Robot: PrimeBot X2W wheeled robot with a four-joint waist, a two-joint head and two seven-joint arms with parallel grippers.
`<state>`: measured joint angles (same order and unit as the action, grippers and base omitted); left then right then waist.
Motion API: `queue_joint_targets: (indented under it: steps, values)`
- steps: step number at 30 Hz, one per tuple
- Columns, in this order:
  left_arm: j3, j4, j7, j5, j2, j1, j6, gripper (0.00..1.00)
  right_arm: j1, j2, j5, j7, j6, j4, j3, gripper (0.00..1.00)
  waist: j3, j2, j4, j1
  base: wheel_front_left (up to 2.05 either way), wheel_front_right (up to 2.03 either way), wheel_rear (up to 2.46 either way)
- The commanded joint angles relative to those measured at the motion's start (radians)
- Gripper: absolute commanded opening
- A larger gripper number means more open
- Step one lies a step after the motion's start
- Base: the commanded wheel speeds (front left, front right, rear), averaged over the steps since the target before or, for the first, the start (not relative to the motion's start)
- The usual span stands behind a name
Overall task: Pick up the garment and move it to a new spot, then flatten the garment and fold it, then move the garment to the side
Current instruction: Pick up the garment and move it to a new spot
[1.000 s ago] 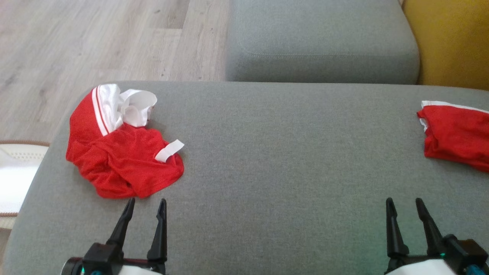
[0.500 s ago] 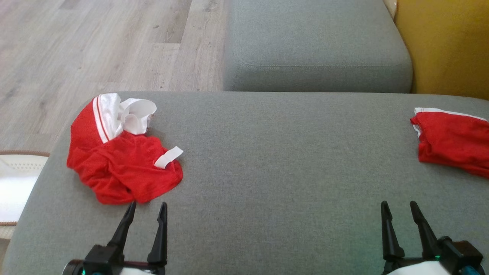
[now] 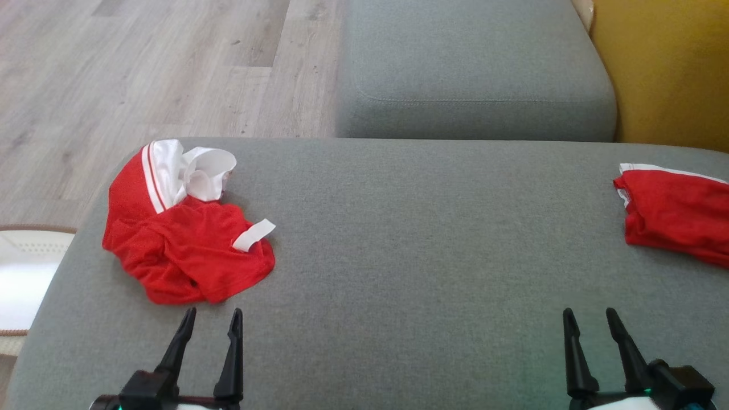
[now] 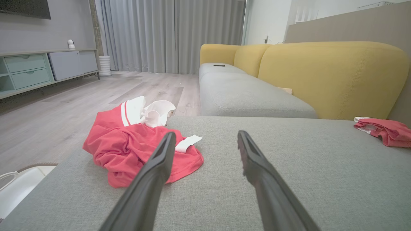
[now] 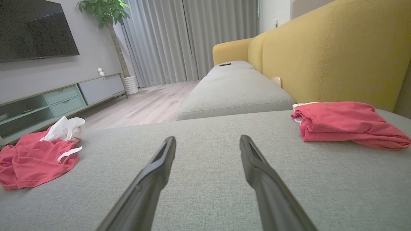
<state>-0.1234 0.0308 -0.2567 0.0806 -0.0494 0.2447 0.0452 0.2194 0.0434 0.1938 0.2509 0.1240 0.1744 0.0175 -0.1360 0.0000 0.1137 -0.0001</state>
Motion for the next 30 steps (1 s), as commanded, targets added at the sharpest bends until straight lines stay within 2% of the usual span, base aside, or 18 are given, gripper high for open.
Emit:
queue_joint_targets:
  steps: [1,8,19,26,30]
  values:
    - [0.033,-0.030,-0.005,-0.010,-0.001,-0.035,0.001,1.00,-0.029,0.007,0.006,0.011,0.007,-0.030,0.025,1.00,-0.001,0.0000,0.004,0.0001,0.00,0.00,0.00]
    - [0.043,-0.038,-0.005,-0.011,-0.001,-0.039,-0.002,1.00,-0.016,0.007,0.004,0.011,0.007,-0.033,0.026,1.00,0.004,0.0000,0.050,0.0001,0.00,0.00,0.00]
    - [0.075,-0.038,-0.005,-0.021,-0.001,-0.039,0.000,1.00,-0.010,0.007,0.013,0.011,0.007,-0.030,0.043,1.00,0.009,0.0000,0.188,0.0001,0.00,0.00,0.00]
    - [0.093,-0.048,-0.005,-0.028,-0.001,-0.040,0.006,1.00,-0.018,0.007,0.025,0.011,0.007,-0.041,0.049,1.00,0.023,0.0000,0.306,0.0001,0.00,0.00,0.00]
    - [0.112,-0.068,-0.005,-0.021,-0.001,-0.047,-0.006,1.00,-0.050,0.007,0.018,0.011,0.007,-0.038,0.065,1.00,0.054,0.0000,0.336,0.0001,0.00,0.00,0.00]
